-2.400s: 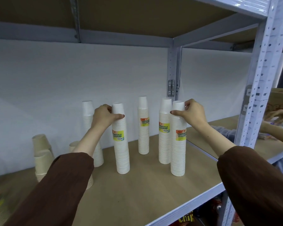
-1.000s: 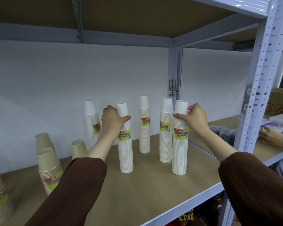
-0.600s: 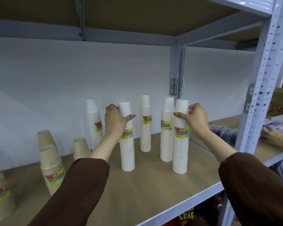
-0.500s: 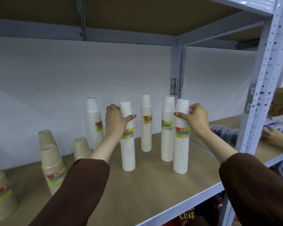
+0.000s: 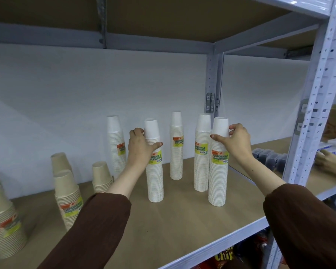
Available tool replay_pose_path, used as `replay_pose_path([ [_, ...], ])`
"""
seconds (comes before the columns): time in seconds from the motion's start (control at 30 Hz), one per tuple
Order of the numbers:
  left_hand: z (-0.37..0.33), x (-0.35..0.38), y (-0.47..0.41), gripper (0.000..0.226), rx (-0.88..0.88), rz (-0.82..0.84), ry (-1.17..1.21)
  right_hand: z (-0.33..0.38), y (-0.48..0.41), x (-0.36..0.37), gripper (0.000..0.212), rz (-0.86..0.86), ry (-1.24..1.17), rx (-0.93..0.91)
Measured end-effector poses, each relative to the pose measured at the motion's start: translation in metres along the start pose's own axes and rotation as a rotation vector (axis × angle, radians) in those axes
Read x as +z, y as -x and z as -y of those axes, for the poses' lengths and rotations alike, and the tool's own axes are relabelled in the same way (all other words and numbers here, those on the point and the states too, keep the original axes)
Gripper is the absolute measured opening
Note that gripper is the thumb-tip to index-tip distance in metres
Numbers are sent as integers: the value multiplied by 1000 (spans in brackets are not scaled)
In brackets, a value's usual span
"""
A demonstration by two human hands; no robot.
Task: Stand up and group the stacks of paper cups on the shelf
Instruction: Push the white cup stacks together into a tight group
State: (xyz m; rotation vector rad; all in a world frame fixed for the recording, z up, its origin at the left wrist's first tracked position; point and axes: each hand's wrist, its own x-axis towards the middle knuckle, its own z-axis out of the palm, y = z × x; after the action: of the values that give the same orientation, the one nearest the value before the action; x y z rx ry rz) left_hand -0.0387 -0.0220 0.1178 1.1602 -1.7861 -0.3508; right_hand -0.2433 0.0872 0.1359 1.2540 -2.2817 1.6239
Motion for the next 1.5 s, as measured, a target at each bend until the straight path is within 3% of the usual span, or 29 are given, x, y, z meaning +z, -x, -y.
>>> replay_pose_path([
  [0.4,5,-4,6,58,11,-11,35,-1,4,-4,60,-22,8,-17],
  [0.97,33,-52,-16,33,18,-163,-29,30,9,11,35,-66,54,-302],
  [1.3,42,-78,-61,43,-60,-204,-28,69,-27,66,41,110,103,-376],
  [1.5,51,-67,-83,73,-218,-124,-47,77,-50,97,48,182,146,-304],
])
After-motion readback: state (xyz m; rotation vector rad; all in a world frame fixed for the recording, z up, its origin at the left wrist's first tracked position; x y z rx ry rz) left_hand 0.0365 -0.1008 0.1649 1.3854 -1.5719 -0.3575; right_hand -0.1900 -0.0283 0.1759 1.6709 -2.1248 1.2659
